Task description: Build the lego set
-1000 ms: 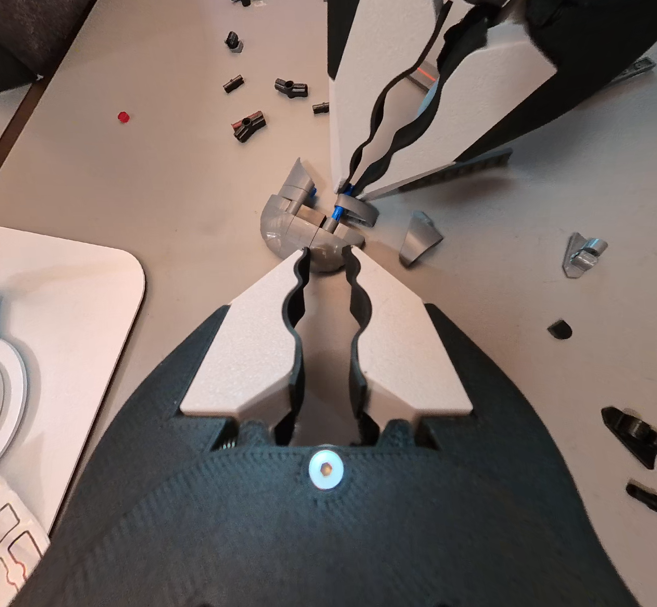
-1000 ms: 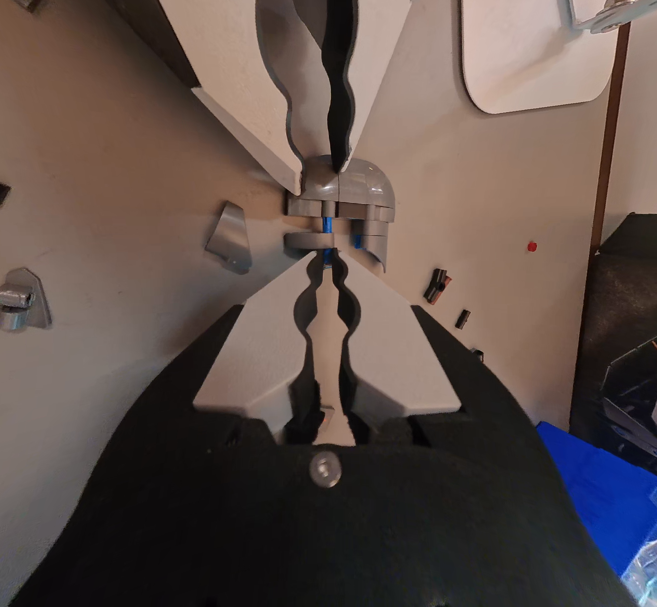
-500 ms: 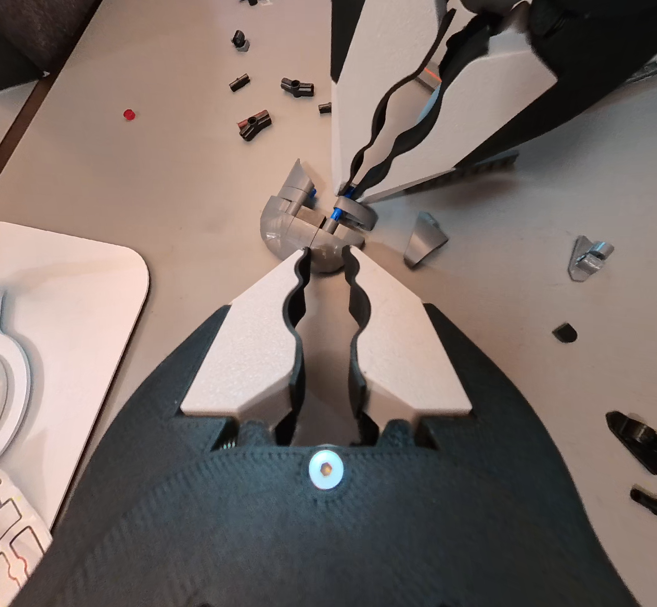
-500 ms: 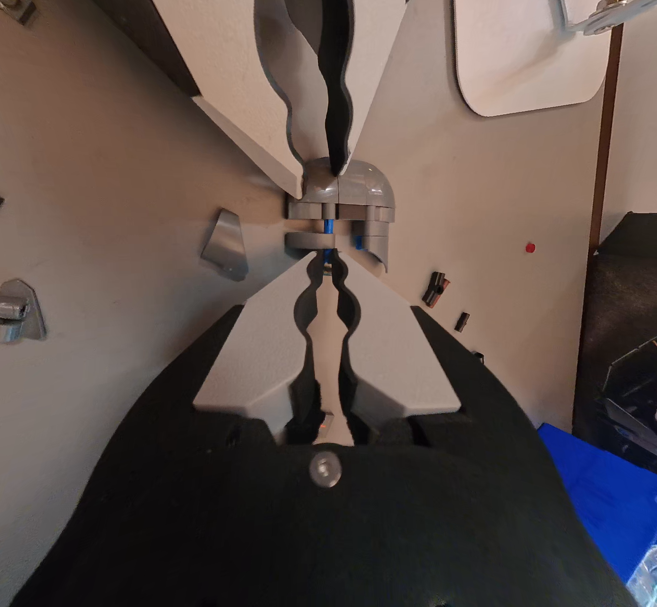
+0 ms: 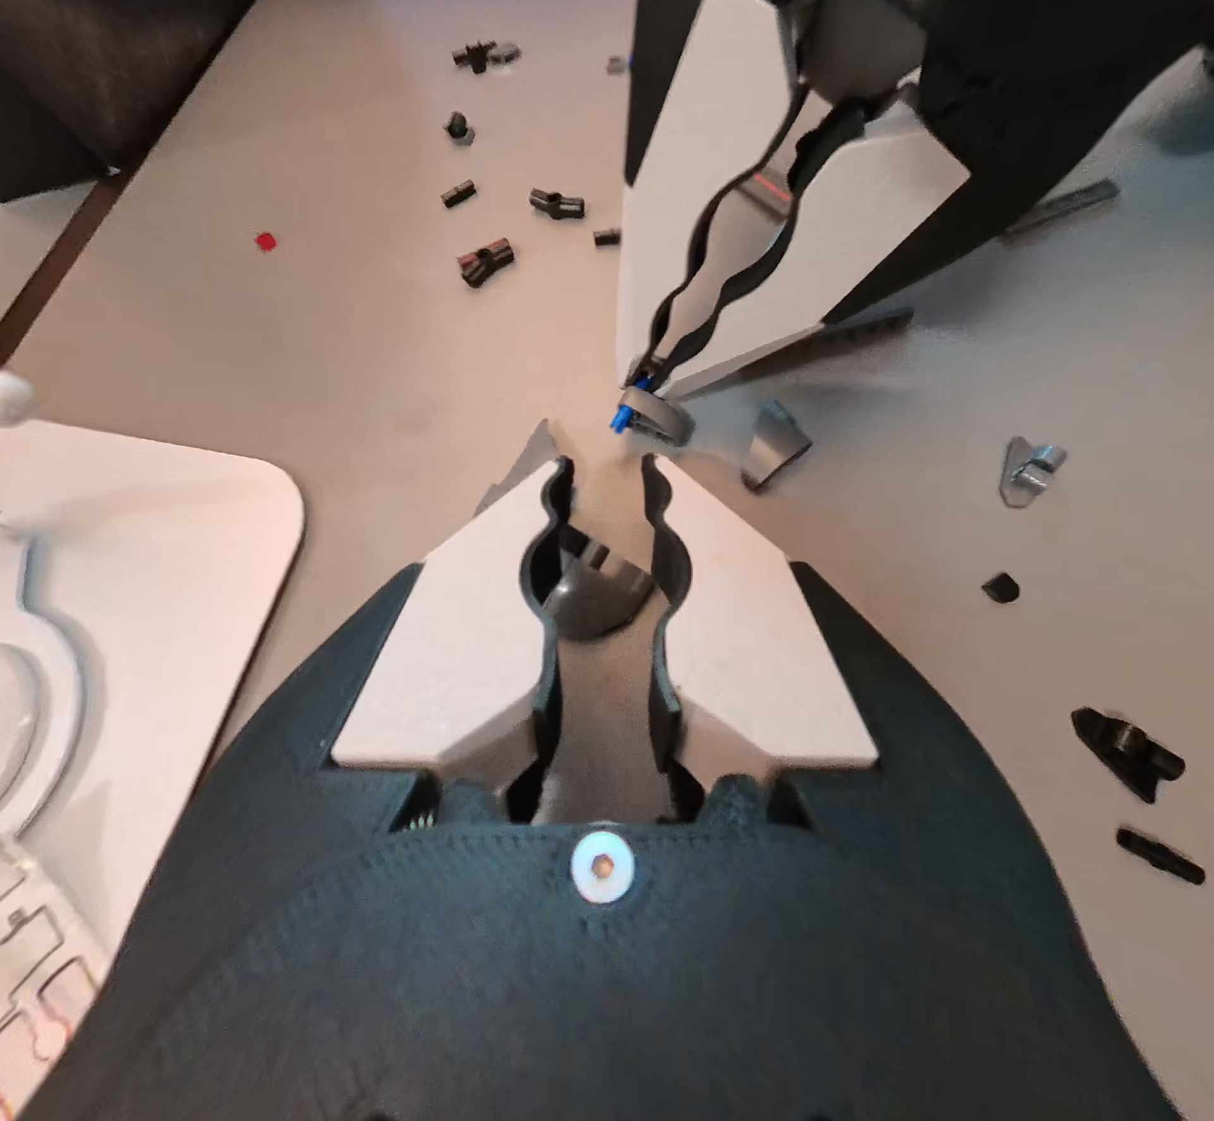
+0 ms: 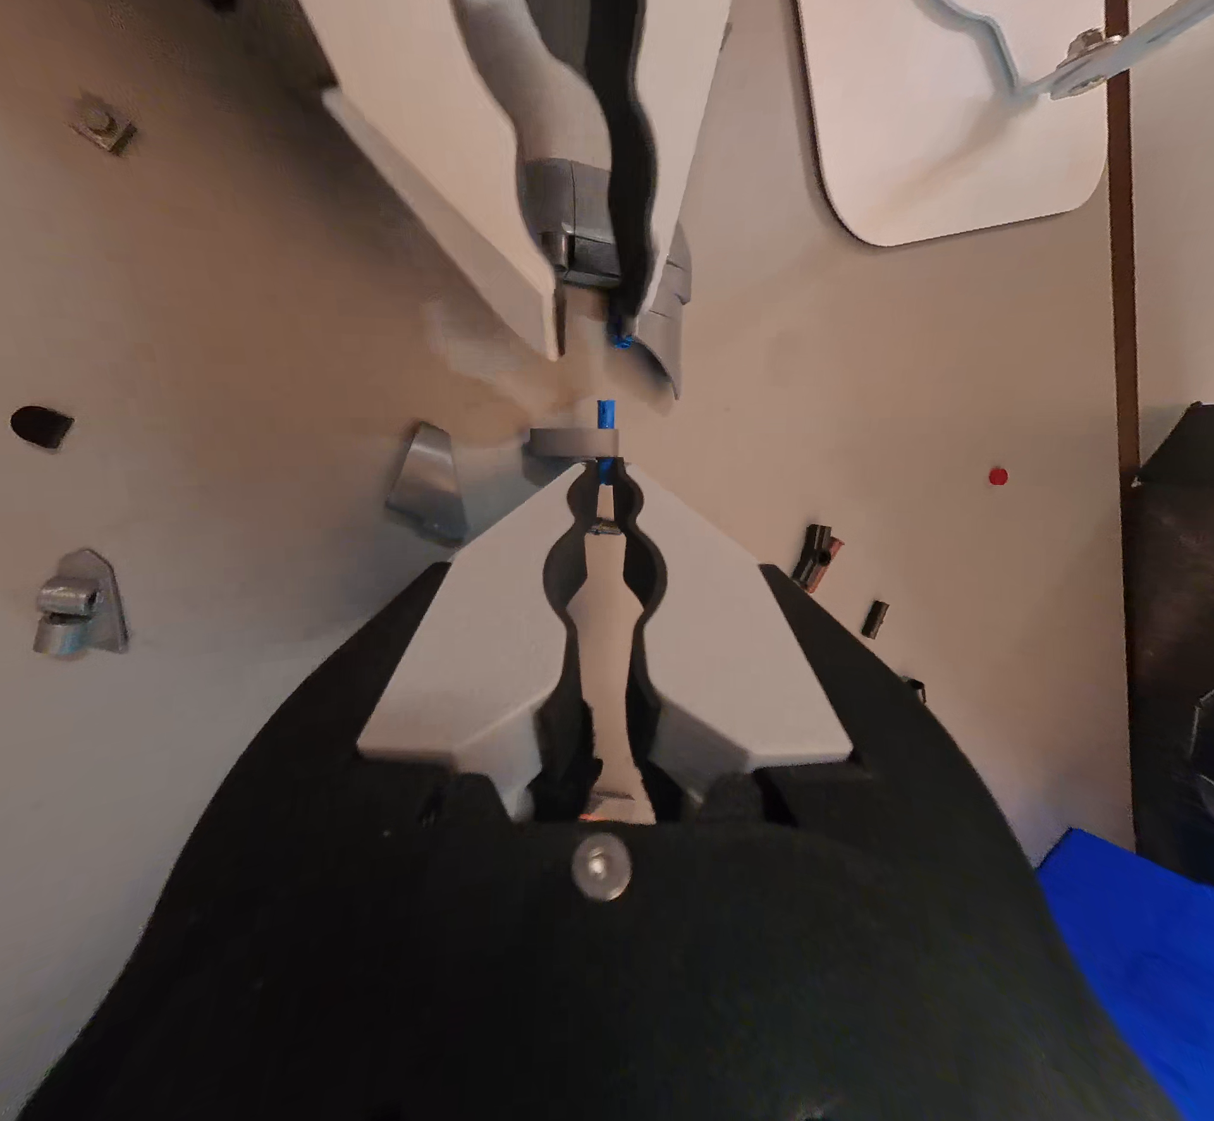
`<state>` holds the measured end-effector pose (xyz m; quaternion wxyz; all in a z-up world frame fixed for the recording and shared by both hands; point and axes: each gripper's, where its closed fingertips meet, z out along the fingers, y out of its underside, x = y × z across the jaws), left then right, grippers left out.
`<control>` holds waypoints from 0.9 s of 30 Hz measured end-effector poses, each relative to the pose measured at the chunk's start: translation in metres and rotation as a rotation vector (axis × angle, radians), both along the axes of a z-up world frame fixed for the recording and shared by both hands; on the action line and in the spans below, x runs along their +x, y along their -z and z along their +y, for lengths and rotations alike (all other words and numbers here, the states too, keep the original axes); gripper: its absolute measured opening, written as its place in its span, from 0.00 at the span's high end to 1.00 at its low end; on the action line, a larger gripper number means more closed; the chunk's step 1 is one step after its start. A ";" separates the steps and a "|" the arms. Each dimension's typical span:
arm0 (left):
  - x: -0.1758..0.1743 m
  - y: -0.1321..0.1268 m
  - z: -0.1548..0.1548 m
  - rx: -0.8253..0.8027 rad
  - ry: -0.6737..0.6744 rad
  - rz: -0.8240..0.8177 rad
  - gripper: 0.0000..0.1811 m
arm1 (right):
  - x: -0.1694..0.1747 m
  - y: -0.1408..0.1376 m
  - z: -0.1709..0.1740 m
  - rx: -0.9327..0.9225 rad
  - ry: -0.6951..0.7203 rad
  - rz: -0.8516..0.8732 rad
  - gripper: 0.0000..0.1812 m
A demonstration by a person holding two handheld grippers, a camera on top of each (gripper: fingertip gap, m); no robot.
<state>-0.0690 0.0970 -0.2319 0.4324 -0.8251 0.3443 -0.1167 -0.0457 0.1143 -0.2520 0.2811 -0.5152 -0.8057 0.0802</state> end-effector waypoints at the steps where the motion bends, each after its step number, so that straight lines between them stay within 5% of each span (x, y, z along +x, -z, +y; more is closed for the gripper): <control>1: -0.005 -0.002 0.000 0.006 -0.011 -0.004 0.88 | 0.000 0.000 -0.001 -0.003 -0.003 -0.001 0.99; 7: -0.024 0.012 -0.002 -0.023 -0.025 0.154 0.78 | -0.003 0.000 -0.007 -0.017 -0.026 0.007 0.99; 14: -0.039 0.015 -0.015 -0.137 -0.022 0.118 0.72 | -0.007 0.003 -0.011 -0.041 -0.041 0.010 0.99; 27: -0.031 0.021 -0.017 -0.137 0.005 0.131 0.76 | -0.015 0.005 -0.018 -0.073 -0.077 0.004 0.99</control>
